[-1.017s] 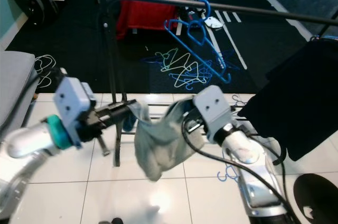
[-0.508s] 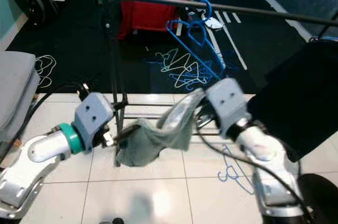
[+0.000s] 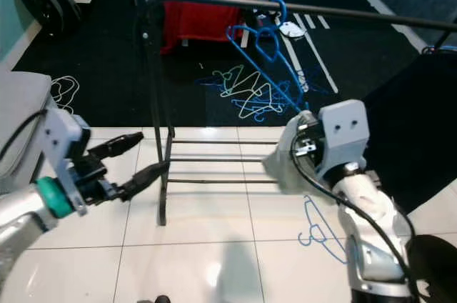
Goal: Hang hanger
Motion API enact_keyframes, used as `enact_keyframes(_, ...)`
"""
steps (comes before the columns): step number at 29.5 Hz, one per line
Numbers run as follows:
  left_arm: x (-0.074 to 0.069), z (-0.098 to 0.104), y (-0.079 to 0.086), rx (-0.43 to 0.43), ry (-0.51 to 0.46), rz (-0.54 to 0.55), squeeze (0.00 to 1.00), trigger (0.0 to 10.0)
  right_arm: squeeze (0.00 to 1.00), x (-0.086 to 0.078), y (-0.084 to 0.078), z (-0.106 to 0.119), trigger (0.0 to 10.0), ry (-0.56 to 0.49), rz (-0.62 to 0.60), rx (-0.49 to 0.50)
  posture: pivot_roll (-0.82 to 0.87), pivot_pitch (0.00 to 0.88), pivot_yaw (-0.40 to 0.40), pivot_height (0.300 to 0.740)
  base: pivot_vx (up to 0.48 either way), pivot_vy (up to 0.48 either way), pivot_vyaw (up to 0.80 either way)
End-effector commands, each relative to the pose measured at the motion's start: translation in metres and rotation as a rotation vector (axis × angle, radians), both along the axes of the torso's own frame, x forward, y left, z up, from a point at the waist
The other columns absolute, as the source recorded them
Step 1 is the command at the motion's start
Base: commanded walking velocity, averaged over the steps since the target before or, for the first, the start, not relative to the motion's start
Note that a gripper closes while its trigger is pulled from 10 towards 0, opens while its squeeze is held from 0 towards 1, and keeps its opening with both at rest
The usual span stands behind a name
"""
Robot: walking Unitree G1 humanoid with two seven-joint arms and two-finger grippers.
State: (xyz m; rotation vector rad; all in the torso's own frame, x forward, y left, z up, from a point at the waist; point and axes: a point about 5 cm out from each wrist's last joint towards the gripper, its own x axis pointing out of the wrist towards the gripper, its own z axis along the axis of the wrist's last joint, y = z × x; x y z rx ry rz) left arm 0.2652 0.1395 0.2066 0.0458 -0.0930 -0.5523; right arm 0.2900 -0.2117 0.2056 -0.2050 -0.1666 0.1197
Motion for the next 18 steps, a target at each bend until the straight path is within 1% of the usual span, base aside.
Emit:
enact_keyframes(1,0.007,-0.009,-0.001,0.032,0.006,0.175,0.00,10.0,0.00,-0.004,0.010,-0.009,10.0,0.030,0.034,0.058,-0.04,0.093,0.054,0.740,0.000,0.000,0.00)
enact_keyframes(2,0.007,-0.009,-0.001,0.032,0.006,0.175,0.00,10.0,0.00,-0.004,0.010,-0.009,10.0,0.030,0.034,0.058,-0.04,0.093,0.054,0.740,0.000,0.000,0.00)
enact_keyframes(3,0.009,-0.014,-0.004,0.062,-0.044,0.248,0.00,10.0,0.00,-0.006,0.021,-0.020,10.0,0.048,0.051,0.142,-0.04,0.089,0.046,0.740,0.000,0.000,0.00)
enact_keyframes(4,0.009,-0.014,-0.004,0.062,-0.044,0.248,0.00,10.0,0.00,-0.006,0.021,-0.020,10.0,0.048,0.051,0.142,-0.04,0.089,0.046,0.740,0.000,0.000,0.00)
enact_keyframes(5,0.009,-0.017,-0.004,0.067,-0.054,0.264,0.00,10.0,0.00,-0.006,0.025,-0.022,10.0,0.053,0.055,0.181,-0.04,0.089,0.046,0.740,0.000,0.000,0.00)
enact_keyframes(6,0.009,-0.017,-0.004,0.067,-0.054,0.264,0.00,10.0,0.00,-0.006,0.025,-0.022,10.0,0.053,0.055,0.181,-0.04,0.089,0.046,0.740,0.000,0.000,0.00)
enact_keyframes(7,0.012,-0.022,-0.002,0.066,-0.039,0.287,0.00,10.0,0.00,-0.005,0.029,-0.025,10.0,0.050,0.047,0.220,-0.04,0.087,0.045,0.740,0.000,0.000,0.00)
enact_keyframes(8,0.012,-0.022,-0.002,0.066,-0.039,0.287,0.00,10.0,0.00,-0.005,0.029,-0.025,10.0,0.050,0.047,0.220,-0.04,0.087,0.045,0.740,0.000,0.000,0.00)
enact_keyframes(9,0.015,-0.026,0.001,0.085,-0.021,0.298,0.00,10.0,0.00,-0.001,0.032,-0.027,10.0,0.045,0.022,0.278,-0.05,0.083,0.046,0.740,0.000,0.000,0.00)
enact_keyframes(11,0.015,-0.026,0.001,0.085,-0.021,0.298,0.00,10.0,0.00,-0.001,0.032,-0.027,10.0,0.045,0.022,0.278,-0.05,0.083,0.046,0.740,0.000,0.000,0.00)
enact_keyframes(12,0.018,-0.029,0.004,0.094,-0.006,0.305,0.00,10.0,0.00,0.001,0.035,-0.029,10.0,0.042,-0.002,0.313,-0.05,0.079,0.047,0.740,0.000,0.000,0.00)
enact_keyframes(13,0.018,-0.029,0.004,0.094,-0.006,0.305,0.00,10.0,0.00,0.001,0.035,-0.029,10.0,0.042,-0.002,0.313,-0.05,0.079,0.047,0.740,0.000,0.000,0.00)
enact_keyframes(14,0.019,-0.032,0.008,0.091,0.012,0.312,0.00,10.0,0.00,0.003,0.037,-0.031,10.0,0.040,-0.032,0.328,-0.05,0.077,0.049,0.740,0.000,0.000,0.00)
enact_keyframes(17,0.018,-0.034,0.010,0.082,0.017,0.317,0.00,10.0,0.00,0.003,0.036,-0.035,10.0,0.042,-0.063,0.335,-0.05,0.071,0.046,0.740,0.000,0.000,0.00)
enact_keyframes(18,0.016,-0.036,0.009,0.065,0.037,0.317,0.00,10.0,0.00,0.003,0.037,-0.039,10.0,0.049,-0.076,0.327,-0.05,0.070,0.046,0.740,0.000,0.000,0.00)
